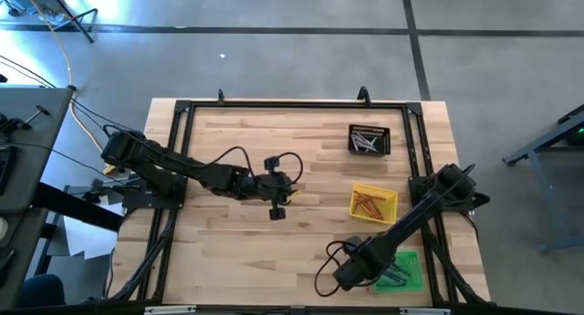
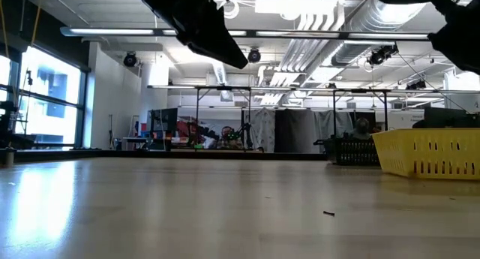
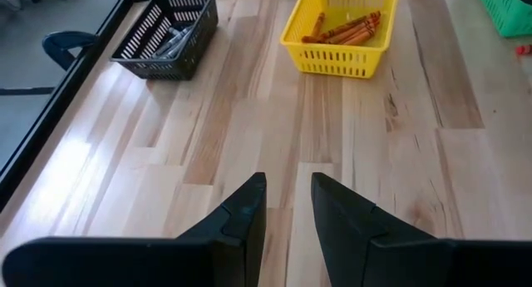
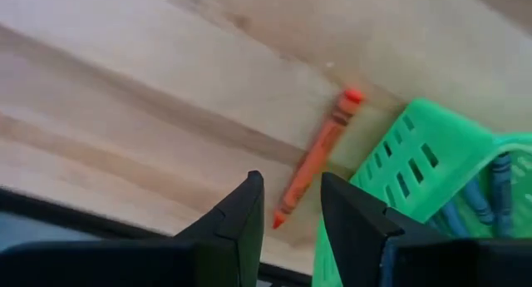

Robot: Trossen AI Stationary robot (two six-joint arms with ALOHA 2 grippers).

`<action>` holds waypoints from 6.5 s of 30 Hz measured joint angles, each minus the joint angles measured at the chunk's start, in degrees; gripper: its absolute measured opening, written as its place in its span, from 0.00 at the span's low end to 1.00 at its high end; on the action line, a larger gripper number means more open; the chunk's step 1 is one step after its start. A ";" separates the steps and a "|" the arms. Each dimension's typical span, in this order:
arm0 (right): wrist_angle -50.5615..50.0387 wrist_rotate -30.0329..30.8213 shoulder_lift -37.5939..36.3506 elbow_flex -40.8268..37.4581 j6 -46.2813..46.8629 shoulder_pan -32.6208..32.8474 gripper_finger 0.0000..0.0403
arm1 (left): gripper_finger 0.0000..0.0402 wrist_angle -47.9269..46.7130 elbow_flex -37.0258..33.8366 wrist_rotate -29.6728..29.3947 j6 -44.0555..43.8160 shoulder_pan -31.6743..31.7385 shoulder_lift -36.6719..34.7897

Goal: Sort crayons
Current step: Put the orange crayon into the yellow basket, then return to Home Position

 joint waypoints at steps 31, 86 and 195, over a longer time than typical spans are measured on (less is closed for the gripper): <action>-1.13 -3.54 4.37 -0.02 -3.50 0.00 0.29 | 0.22 -0.12 0.00 -0.09 0.57 0.00 0.02; -8.18 7.93 -3.45 -0.13 -27.13 -6.98 0.00 | 0.22 -1.75 0.00 -0.07 0.55 0.00 0.04; 6.50 67.90 -19.71 -3.88 -60.56 2.95 0.29 | 0.22 4.35 0.02 -2.20 -2.38 -2.26 0.00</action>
